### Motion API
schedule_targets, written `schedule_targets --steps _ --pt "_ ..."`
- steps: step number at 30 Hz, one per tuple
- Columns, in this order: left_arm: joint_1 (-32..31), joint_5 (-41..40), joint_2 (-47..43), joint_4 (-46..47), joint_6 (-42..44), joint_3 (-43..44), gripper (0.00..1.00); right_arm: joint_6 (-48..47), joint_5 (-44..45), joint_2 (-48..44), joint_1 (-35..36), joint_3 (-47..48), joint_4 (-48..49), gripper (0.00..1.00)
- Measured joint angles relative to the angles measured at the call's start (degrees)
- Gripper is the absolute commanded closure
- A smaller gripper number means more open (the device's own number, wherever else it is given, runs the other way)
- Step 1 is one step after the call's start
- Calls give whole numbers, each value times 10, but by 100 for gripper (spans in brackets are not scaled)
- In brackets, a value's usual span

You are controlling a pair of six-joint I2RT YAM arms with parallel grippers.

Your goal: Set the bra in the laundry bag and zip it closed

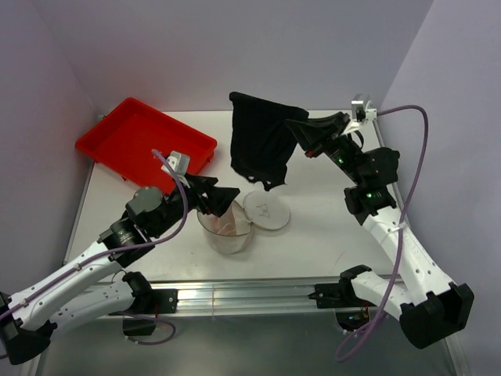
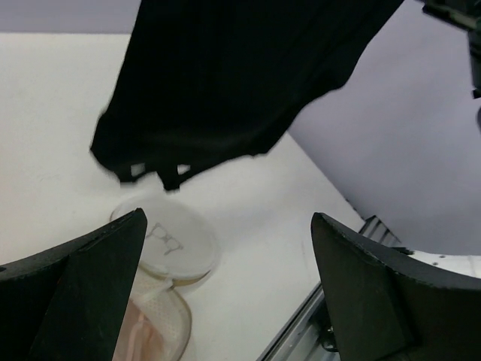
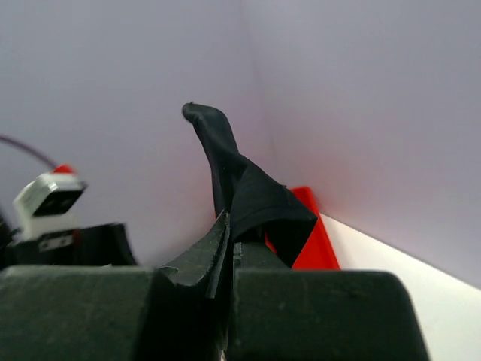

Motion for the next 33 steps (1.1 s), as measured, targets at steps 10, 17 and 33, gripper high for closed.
schedule_targets --steps 10,17,33 --pt "0 80 -39 28 21 15 1 34 -82 -84 -1 23 -13 100" --pt "0 118 -27 53 33 15 1 75 -116 -84 -1 24 -5 100" --pt "0 217 50 134 25 38 52 122 -139 -59 -1 24 22 100"
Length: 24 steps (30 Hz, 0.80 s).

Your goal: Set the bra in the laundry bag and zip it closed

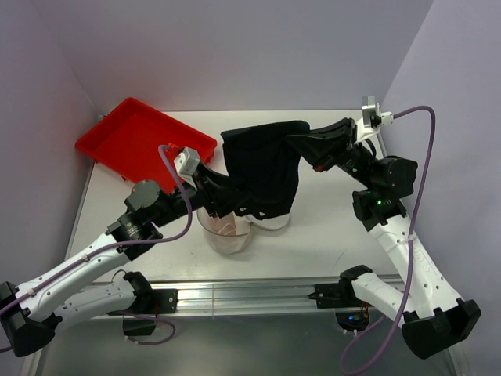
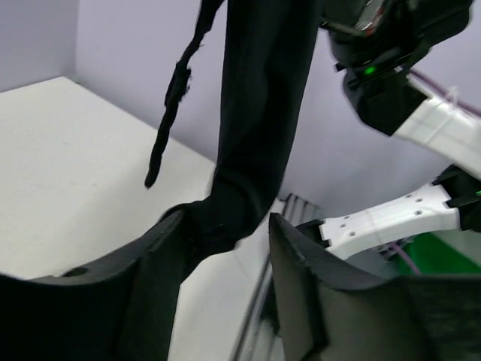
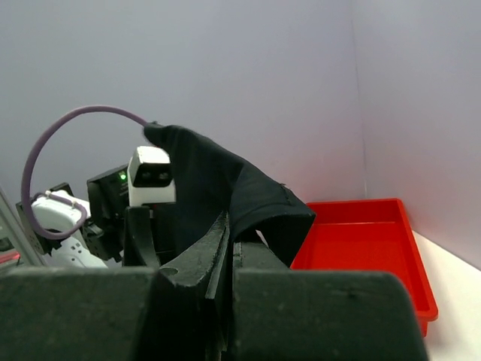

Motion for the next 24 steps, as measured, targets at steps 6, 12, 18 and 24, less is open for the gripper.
schedule_targets --steps 6,12,18,24 --pt "0 13 -1 25 -10 -9 41 2 3 11 0 -4 2 100" --pt "-1 -2 -9 14 -8 -18 1 12 1 14 0 -4 7 100" --pt "-1 -40 -50 -14 7 -23 1 26 -3 -3 0 -4 12 100" --pt "-1 -56 -56 -29 29 -22 1 56 -18 -5 0 -4 40 100"
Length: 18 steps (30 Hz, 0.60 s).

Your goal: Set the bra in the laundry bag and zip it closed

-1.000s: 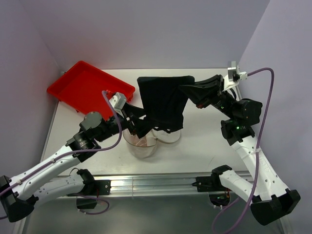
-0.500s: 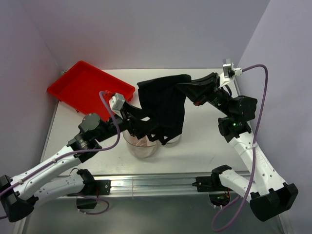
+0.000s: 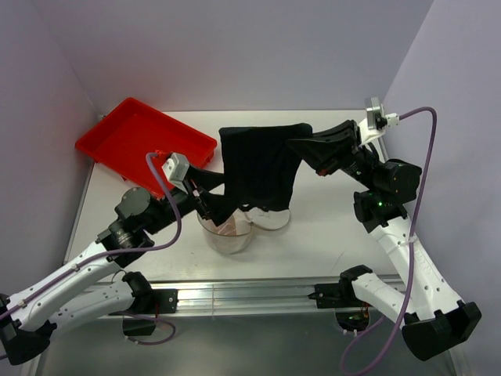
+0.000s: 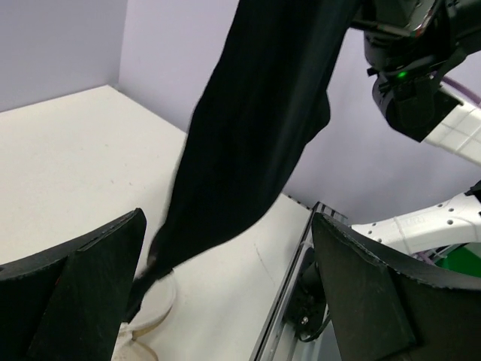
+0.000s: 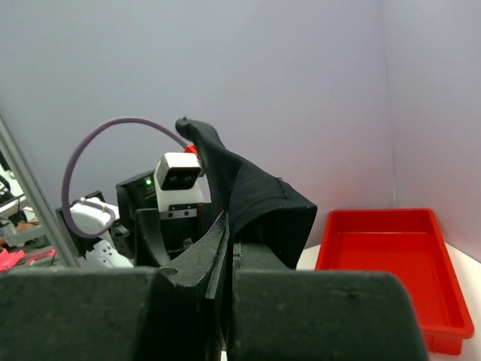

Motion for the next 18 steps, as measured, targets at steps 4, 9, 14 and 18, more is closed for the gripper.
schedule_targets --steps 4,9,14,18 --pt "0 1 11 -3 5 1 1 10 -2 3 0 0 7 100" --pt "0 16 38 3 3 6 5 22 -7 17 0 -2 23 100" --pt "0 40 45 23 -11 6 24 16 -3 27 0 -10 15 100" --pt "0 53 47 35 -28 6 60 12 8 32 0 -19 9 100"
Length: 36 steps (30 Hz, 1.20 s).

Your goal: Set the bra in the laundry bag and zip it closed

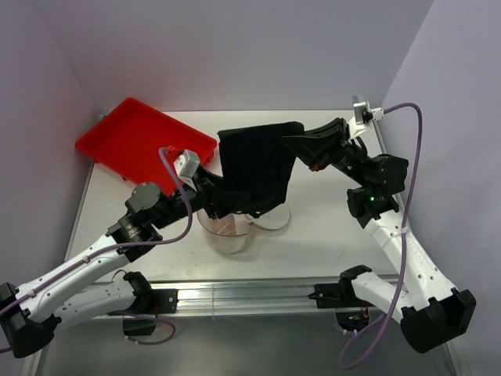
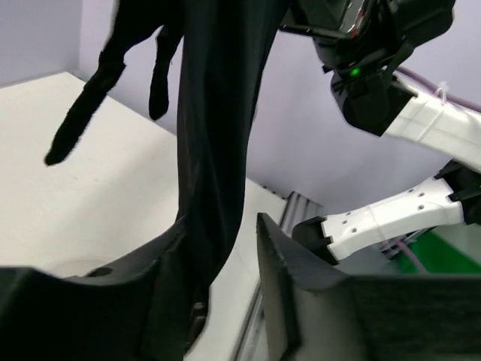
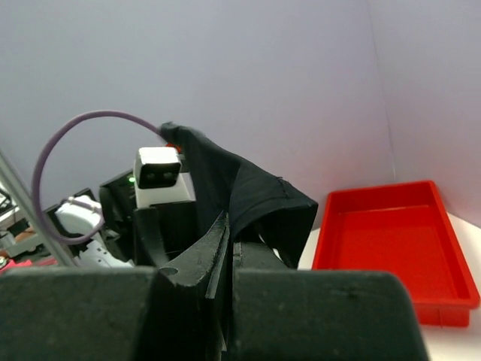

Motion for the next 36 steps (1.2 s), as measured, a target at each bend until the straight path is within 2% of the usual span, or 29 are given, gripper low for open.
schedule_targets --steps 2,6,7,9,10,12,14,16,17,22,24,26,27,30,33,36 --pt "0 0 1 1 -4 0 78 -9 9 0 0 -3 -14 100" --pt "0 0 0 7 -17 0 96 -31 29 -1 0 -3 -46 100" --pt "0 0 0 9 -18 0 94 -35 35 -2 0 -3 -53 100" --pt "0 0 0 11 -17 0 80 -41 43 -4 0 -4 -65 100" --pt "0 0 0 13 -19 0 65 -42 45 -5 0 -5 -69 100" --pt "0 -1 0 15 -24 0 58 -44 48 -10 0 -11 -73 100" --pt "0 0 2 18 -29 0 63 -45 49 -13 0 -15 -77 100" --pt "0 1 5 21 -33 0 84 -47 51 -15 0 -16 -85 100" --pt "0 2 6 23 -35 0 100 -51 53 -16 0 -16 -91 100" --pt "0 3 2 22 -38 0 100 -89 85 -19 0 -13 -174 99" --pt "0 4 -7 20 -40 0 100 -106 101 -19 0 -9 -224 91" --pt "0 4 -20 20 -42 0 100 -121 116 -18 0 -2 -275 63" --pt "0 6 -26 20 -43 0 100 -132 123 -17 -1 5 -305 40" --pt "0 12 -42 15 -44 2 100 -176 158 -17 -2 28 -386 15" --pt "0 12 -45 -4 -44 18 100 -232 180 -31 -4 48 -459 9" --pt "0 13 -34 -35 -43 46 100 -280 169 -59 -4 65 -507 8"
